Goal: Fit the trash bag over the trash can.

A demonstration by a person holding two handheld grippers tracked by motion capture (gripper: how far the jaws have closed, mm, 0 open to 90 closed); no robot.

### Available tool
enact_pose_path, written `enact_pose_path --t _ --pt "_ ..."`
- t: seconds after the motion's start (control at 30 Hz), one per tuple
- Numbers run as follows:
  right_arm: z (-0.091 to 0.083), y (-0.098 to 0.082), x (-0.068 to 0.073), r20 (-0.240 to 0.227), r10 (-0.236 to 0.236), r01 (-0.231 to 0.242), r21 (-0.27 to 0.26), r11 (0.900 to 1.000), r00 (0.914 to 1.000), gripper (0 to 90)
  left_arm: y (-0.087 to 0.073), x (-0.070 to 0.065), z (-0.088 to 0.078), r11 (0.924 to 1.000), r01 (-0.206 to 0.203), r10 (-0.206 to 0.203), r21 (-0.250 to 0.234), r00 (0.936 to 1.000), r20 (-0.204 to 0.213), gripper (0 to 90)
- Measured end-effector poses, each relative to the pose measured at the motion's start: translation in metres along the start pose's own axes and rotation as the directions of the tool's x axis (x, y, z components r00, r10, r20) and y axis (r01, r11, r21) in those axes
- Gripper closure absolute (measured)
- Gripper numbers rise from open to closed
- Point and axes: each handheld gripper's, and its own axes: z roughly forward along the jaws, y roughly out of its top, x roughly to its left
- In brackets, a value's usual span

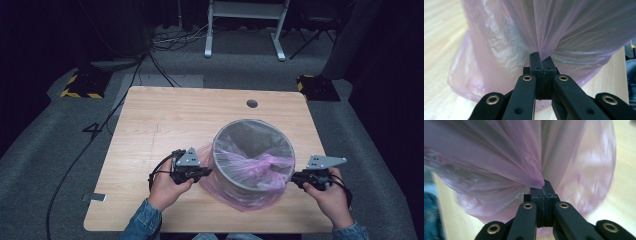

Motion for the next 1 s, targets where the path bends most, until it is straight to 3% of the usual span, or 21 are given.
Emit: enact_pose_path --t 0.03,0.1,0.13,0.17,0.23,0.33,0.37,0.43,0.53,0.67,0.77,1.0 --pt "0.005 -0.005 -0.001 -0.002 0.01 -0.01 0.017 1.0 1.0 90.0 0.0 -0.002 0.0 1.0 -0.006 0.006 0.005 1.0 -0.003 90.0" --pt "0.009 -0.014 -0.003 -0.013 0.032 -0.032 -0.002 0.999 0.9994 90.0 0.0 -0.004 0.001 0.9997 -0.01 0.01 0.022 0.9998 -0.016 90.0" --pt "0.008 -0.015 -0.003 -0.009 0.038 -0.038 -0.006 0.999 0.9992 90.0 -0.001 -0.003 0.002 0.9989 -0.011 0.013 0.045 0.9987 -0.048 90.0" --pt "0.006 -0.014 -0.003 0.002 0.036 -0.036 0.001 0.999 0.9994 90.0 -0.001 -0.001 0.003 0.9978 -0.008 0.013 0.065 0.997 -0.076 90.0" --pt "0.002 -0.012 -0.002 0.004 0.036 -0.036 -0.011 0.999 0.9993 90.0 -0.004 0.005 0.008 0.9938 0.028 -0.018 0.108 0.9958 -0.09 90.0" --pt "-0.005 -0.006 0.003 -0.01 0.019 -0.019 -0.031 0.999 0.9998 85.3 -0.01 0.005 0.015 0.9913 0.026 -0.014 0.129 0.9953 -0.096 90.0" --pt "-0.007 -0.005 0.004 -0.008 0.018 -0.018 -0.036 0.999 0.9998 76.2 -0.011 0.004 0.015 0.994 0.019 -0.009 0.108 0.9964 -0.084 89.7" --pt "-0.012 -0.002 0.006 -0.017 0.018 -0.019 -0.057 0.998 0.9997 52.9 -0.012 0.003 0.012 0.9987 0.022 -0.018 0.047 0.9965 -0.082 59.5" --pt "-0.023 0.001 0.006 -0.005 -0.003 0.002 -0.064 0.998 1.0 36.1 -0.01 0.001 -0.002 0.9999 0.014 -0.015 -0.006 0.997 -0.075 42.8" --pt "-0.043 0.008 0.007 0.002 -0.014 0.014 -0.094 0.995 0.9999 31.6 -0.013 0.0 -0.019 0.9986 -0.006 0.0 -0.052 0.9935 -0.114 32.2" --pt "-0.056 0.015 0.007 0.008 -0.013 0.014 -0.122 0.992 0.9999 28.2 -0.019 0.0 -0.029 0.9981 0.0 -0.009 -0.062 0.9896 -0.143 29.2" --pt "-0.076 0.044 0.011 0.025 -0.026 0.03 -0.175 0.984 0.9994 25.9 -0.038 0.012 -0.042 0.9955 0.057 -0.072 -0.075 0.9759 -0.206 27.4"
